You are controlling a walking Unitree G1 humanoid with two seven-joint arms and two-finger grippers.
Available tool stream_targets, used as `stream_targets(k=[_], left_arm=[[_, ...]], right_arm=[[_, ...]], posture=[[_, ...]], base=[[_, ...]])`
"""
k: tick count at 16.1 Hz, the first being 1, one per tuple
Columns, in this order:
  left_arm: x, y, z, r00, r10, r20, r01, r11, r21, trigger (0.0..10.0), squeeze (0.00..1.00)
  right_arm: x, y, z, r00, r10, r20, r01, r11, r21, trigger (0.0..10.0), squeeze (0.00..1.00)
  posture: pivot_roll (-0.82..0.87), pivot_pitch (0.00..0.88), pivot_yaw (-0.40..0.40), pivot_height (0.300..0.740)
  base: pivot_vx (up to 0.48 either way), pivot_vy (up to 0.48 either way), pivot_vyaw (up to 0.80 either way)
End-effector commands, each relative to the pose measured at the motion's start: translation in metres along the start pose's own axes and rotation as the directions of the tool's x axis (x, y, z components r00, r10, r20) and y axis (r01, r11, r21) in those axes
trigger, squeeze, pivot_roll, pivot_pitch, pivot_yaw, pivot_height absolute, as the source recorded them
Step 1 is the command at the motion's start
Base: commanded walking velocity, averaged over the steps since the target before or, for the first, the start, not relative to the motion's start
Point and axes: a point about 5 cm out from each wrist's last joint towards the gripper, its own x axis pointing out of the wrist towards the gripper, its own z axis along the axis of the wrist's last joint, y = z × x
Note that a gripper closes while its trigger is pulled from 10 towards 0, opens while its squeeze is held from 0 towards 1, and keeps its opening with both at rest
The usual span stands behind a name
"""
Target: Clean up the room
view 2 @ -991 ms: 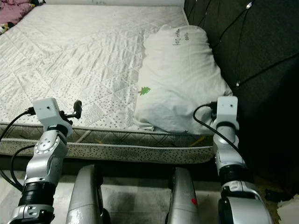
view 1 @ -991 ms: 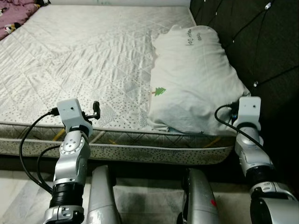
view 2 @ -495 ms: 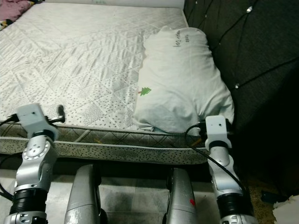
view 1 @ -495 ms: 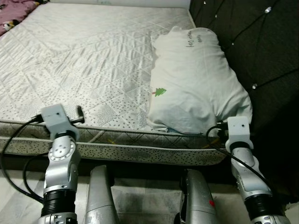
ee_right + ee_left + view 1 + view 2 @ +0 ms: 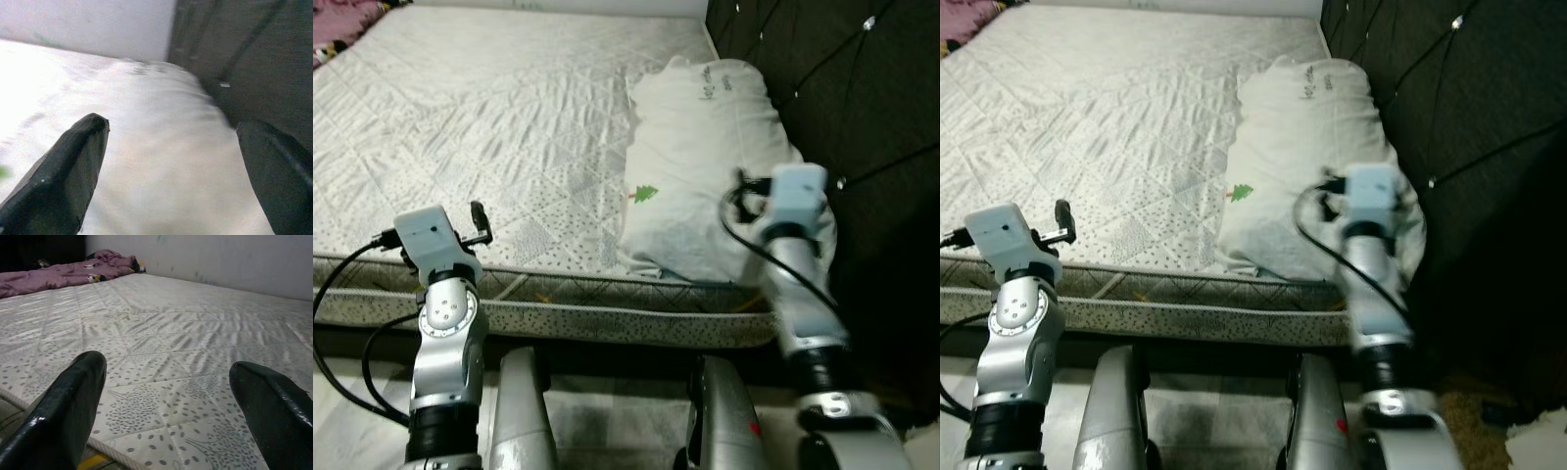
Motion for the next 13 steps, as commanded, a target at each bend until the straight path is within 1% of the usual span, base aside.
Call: stream_targets(k=[1,2,3,4,5,6,7,8,9,11,13], left_arm=[[-0.001,-0.005,0.009,0.999,-0.028,0.034,0.027,0.999,0.031,10.0,0.00],[-0.001,-0.006,0.010,0.999,-0.030,0.042,0.028,0.998,0.053,10.0,0.00],[-0.002,-0.007,0.009,0.999,-0.031,0.025,0.030,0.999,0.045,10.0,0.00],[-0.003,-0.008,0.007,1.000,-0.026,0.004,0.026,0.999,0.043,10.0,0.00],[-0.004,-0.008,0.006,0.999,-0.036,0.001,0.036,0.999,0.041,10.0,0.00],[-0.006,-0.011,0.006,0.997,-0.081,0.020,0.080,0.996,0.035,10.0,0.00],[-0.007,-0.012,0.005,0.995,-0.097,0.024,0.097,0.995,0.003,10.0,0.00],[-0.005,-0.017,0.005,0.993,-0.119,0.019,0.119,0.993,-0.014,10.0,0.00],[-0.005,-0.018,0.005,0.992,-0.124,0.019,0.124,0.992,-0.014,10.0,0.00],[-0.005,-0.024,0.008,0.989,-0.144,0.019,0.145,0.989,-0.015,10.0,0.00],[-0.006,-0.024,0.007,0.989,-0.145,0.018,0.145,0.989,-0.015,10.0,0.00]], right_arm=[[-0.001,0.027,0.011,0.991,0.121,0.055,-0.124,0.990,0.062,10.0,1.00],[-0.004,0.038,0.012,0.984,0.164,0.064,-0.169,0.983,0.072,10.0,1.00],[-0.007,0.047,0.008,0.980,0.193,0.052,-0.197,0.978,0.072,10.0,1.00],[-0.011,0.055,0.004,0.974,0.223,0.041,-0.226,0.970,0.094,10.0,0.00],[-0.012,0.058,0.002,0.971,0.237,0.034,-0.239,0.966,0.101,10.0,0.00],[-0.011,0.059,0.002,0.969,0.245,0.040,-0.248,0.964,0.091,10.0,0.00],[-0.005,0.057,0.004,0.973,0.226,0.049,-0.230,0.969,0.094,10.0,0.00],[0.002,0.058,0.008,0.978,0.204,0.048,-0.209,0.971,0.115,10.0,0.00],[0.003,0.059,0.009,0.978,0.202,0.050,-0.207,0.971,0.118,10.0,0.00],[0.004,0.065,0.012,0.977,0.206,0.062,-0.213,0.967,0.138,10.0,0.00],[0.004,0.067,0.011,0.975,0.214,0.062,-0.221,0.965,0.142,10.0,0.00]], posture=[[0.09,0.000,-0.056,0.518],[0.09,0.000,-0.058,0.518],[0.10,0.000,-0.057,0.518],[0.10,0.000,-0.058,0.518],[0.10,0.000,-0.058,0.518],[0.10,0.000,-0.057,0.518],[0.09,0.000,-0.049,0.518],[0.08,0.000,-0.043,0.533],[0.08,0.000,-0.042,0.538],[0.08,0.000,-0.039,0.563],[0.08,0.000,-0.043,0.588]], base=[[0.000,0.000,0.00],[0.000,0.000,0.00],[0.000,0.000,0.00],[0.000,0.000,0.00],[0.000,0.000,0.00],[0.000,0.000,0.00],[0.000,0.000,0.00],[0.000,0.000,0.00],[0.000,0.000,0.00],[0.000,0.000,0.00],[0.000,0.000,0.00]])
